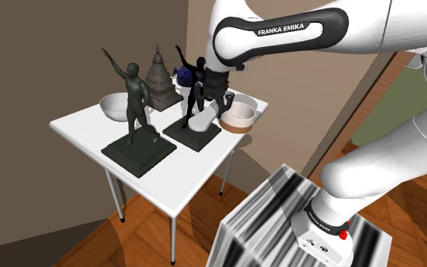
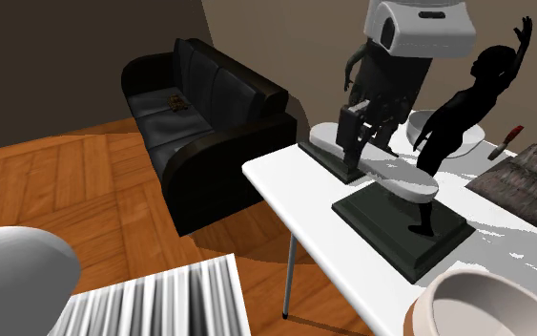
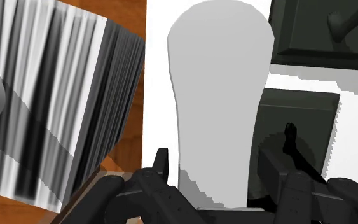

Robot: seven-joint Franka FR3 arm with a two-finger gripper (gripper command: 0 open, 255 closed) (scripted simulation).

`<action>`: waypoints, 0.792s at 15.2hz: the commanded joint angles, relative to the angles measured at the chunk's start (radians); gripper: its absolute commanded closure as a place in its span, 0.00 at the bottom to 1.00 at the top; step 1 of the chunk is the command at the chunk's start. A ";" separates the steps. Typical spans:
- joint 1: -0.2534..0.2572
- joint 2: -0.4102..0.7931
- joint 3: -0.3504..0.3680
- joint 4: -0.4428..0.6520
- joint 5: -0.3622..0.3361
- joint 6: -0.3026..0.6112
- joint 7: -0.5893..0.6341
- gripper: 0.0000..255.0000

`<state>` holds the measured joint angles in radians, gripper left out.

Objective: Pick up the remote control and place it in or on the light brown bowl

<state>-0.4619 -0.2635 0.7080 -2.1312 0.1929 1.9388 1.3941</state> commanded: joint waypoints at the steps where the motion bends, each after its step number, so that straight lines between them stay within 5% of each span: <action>1: -0.015 -0.014 -0.037 -0.019 0.002 0.001 -0.056 1.00; 12: -0.128 0.055 -0.193 0.023 -0.068 -0.002 -0.290 1.00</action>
<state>-0.5760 -0.2241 0.5293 -2.1315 0.1369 1.9468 1.1247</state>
